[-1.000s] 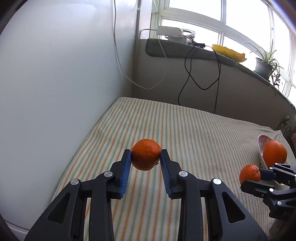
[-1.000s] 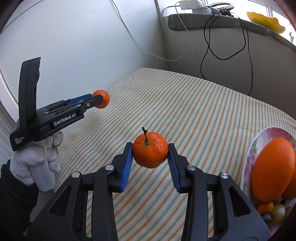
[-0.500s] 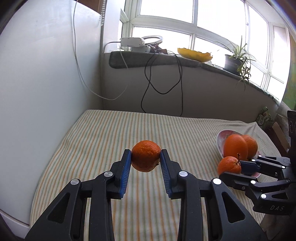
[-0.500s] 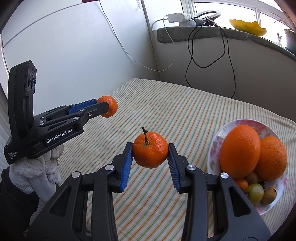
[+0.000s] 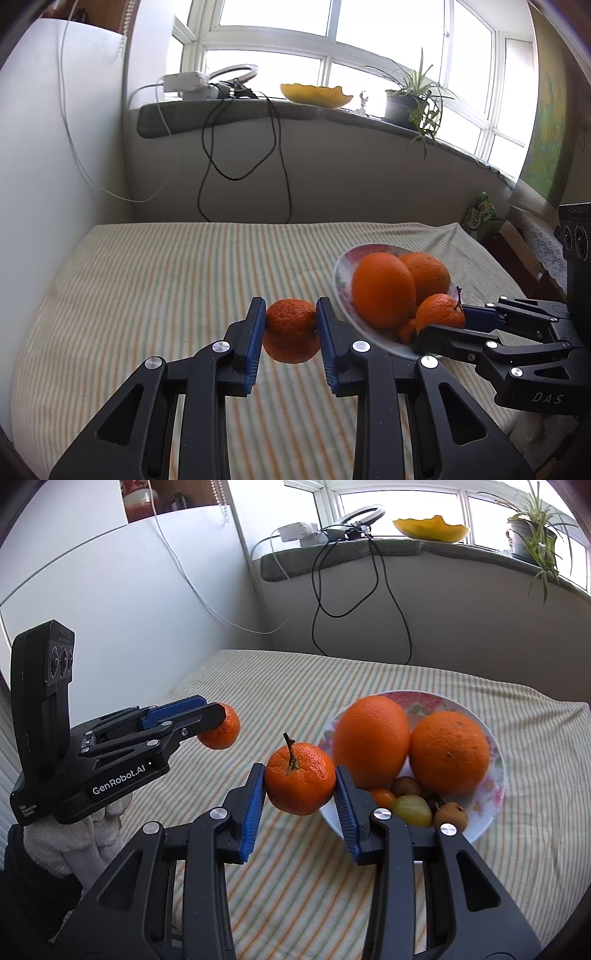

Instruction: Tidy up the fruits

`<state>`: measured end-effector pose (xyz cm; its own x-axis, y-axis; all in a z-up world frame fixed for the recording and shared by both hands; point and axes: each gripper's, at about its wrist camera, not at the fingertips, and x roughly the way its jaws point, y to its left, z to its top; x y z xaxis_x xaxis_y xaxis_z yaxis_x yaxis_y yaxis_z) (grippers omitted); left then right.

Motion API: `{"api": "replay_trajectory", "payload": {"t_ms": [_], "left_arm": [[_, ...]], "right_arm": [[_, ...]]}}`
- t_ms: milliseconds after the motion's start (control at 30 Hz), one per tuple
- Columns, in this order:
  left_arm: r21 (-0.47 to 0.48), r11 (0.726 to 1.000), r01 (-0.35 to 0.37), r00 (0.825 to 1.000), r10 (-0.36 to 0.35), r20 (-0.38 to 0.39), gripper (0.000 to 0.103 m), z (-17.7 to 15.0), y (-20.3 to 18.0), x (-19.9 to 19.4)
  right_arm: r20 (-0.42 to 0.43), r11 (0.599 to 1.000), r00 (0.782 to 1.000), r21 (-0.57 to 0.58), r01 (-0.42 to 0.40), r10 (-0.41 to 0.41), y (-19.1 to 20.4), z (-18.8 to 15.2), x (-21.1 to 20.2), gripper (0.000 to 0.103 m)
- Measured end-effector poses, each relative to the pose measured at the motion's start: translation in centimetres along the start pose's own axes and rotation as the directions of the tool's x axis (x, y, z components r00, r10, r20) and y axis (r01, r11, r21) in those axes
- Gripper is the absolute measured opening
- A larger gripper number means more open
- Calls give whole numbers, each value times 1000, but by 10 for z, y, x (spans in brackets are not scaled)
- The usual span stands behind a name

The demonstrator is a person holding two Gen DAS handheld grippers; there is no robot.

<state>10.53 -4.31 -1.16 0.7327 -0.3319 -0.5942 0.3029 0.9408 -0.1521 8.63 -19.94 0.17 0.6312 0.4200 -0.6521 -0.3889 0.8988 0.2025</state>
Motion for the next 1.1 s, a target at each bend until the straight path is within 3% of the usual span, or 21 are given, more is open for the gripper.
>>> {"api": "replay_trajectory", "payload": {"t_ms": [167, 500, 567, 667, 700, 800, 1100], "left_arm": [[48, 997, 62, 998, -62, -8, 13, 4, -33, 11], [79, 989, 124, 992, -122, -24, 13, 9, -58, 24], [84, 989, 120, 993, -118, -31, 13, 8, -57, 24], [73, 992, 100, 995, -98, -29, 27, 7, -50, 21], [61, 994, 93, 995, -92, -25, 30, 7, -46, 20], [51, 996, 72, 997, -71, -25, 30, 5, -35, 15], [32, 999, 15, 997, -12, -80, 31, -4, 0, 20]], "right_arm": [[1, 998, 999, 39, 54, -54, -26, -8, -10, 39], [-6, 987, 989, 65, 148, -148, -65, -11, -14, 39], [-13, 985, 987, 66, 159, -158, -70, -11, -9, 39], [-7, 981, 984, 69, 179, -179, -74, -11, -7, 40], [-12, 981, 983, 67, 182, -182, -75, -12, -7, 43], [0, 978, 981, 78, 195, -195, -79, -13, -10, 71], [17, 983, 989, 110, 146, -149, -85, -17, -17, 73]]}}
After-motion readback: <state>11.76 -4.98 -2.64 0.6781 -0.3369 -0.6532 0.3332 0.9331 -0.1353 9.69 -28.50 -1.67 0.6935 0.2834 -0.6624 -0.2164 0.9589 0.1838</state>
